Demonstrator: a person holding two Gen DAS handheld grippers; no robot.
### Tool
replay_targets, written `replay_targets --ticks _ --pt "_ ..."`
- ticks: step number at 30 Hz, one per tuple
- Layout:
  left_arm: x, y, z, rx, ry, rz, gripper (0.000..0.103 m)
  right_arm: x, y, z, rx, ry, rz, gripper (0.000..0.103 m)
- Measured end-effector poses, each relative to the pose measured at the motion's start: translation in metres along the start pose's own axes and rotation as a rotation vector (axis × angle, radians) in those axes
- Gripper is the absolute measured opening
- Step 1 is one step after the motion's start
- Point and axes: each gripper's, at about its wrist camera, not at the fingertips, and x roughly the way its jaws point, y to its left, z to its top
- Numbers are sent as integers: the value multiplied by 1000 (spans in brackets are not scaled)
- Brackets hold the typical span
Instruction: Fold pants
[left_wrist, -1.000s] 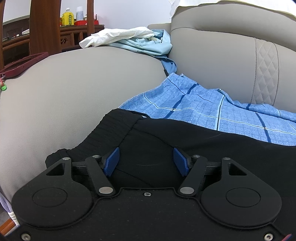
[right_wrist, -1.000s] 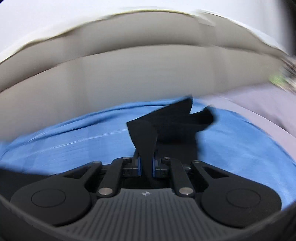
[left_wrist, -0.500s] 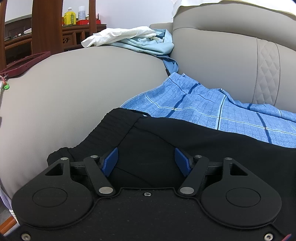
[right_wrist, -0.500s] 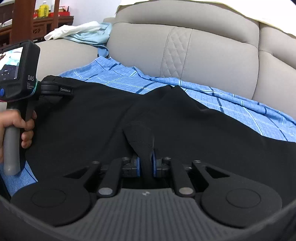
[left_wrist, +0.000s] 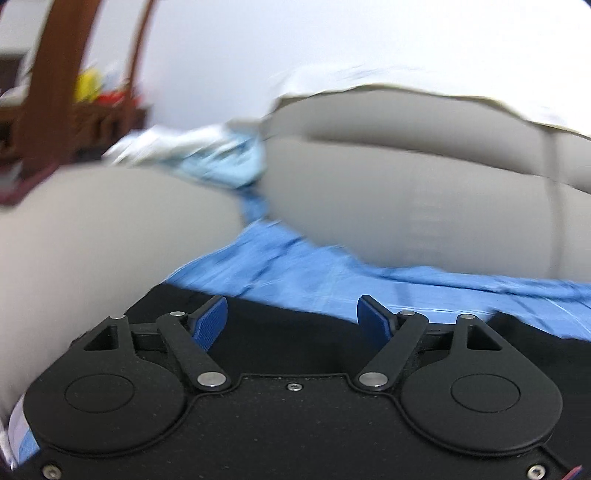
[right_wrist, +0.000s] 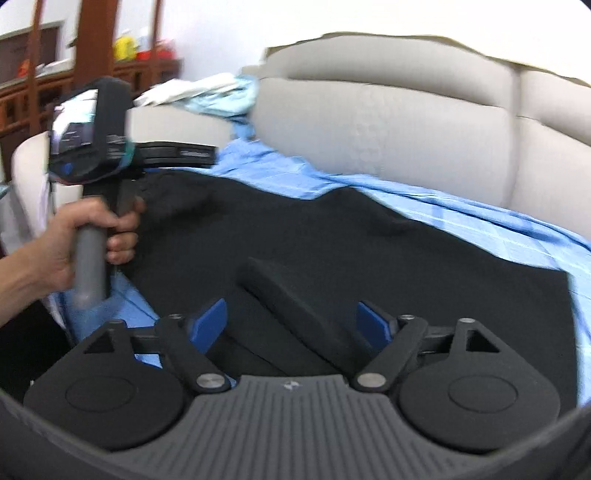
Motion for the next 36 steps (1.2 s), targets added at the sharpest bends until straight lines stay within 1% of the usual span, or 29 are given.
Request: replay_targets --ticks 1,4,8,10,11,13,14,15,17,19,20,22,24,28,33,36 --pt "-10 -11 -3 37 -9 -44 76 -6 -6 -4 18 -3 -42 88" --pt "-38 -45 -15 153 -3 -184 76 -25 -30 -21 105 -12 -178 88" --pt "-69 -90 -41 330 -9 -314 76 -44 -60 -43 233 -26 -356 88" --pt "-74 -104 -54 379 21 -355 75 -50 -72 -52 274 -31 -426 88" --pt "-74 -109 -60 391 52 -371 73 -52 -76 -56 288 -32 -450 88" --pt "-70 -115 -68 390 123 -378 70 -55 -87 -63 313 -24 -493 88" --pt "-67 -116 -71 378 165 -373 67 -54 -90 -66 320 -15 -510 88" --pt "-61 -115 -73 356 210 -368 66 -51 -94 -68 323 0 -526 88" --pt "-56 -107 -74 299 230 -376 66 -45 -102 -74 325 32 -548 88" --pt "-53 -104 -71 288 246 -380 66 -40 -109 -81 338 59 -548 88" --pt "-52 -104 -71 283 248 -380 67 -39 -111 -83 357 41 -542 88" --pt "-53 -102 -73 287 243 -378 67 -41 -116 -87 398 35 -533 89" --pt "-53 -103 -74 301 232 -376 67 -39 -115 -86 392 41 -540 89" --pt "-58 -104 -75 297 232 -380 67 -41 -109 -77 349 37 -538 89" --pt "-59 -93 -66 257 219 -376 66 -45 -99 -55 298 -19 -515 89" --pt "-59 -78 -55 210 193 -359 71 -39 -89 -37 269 -61 -476 89"
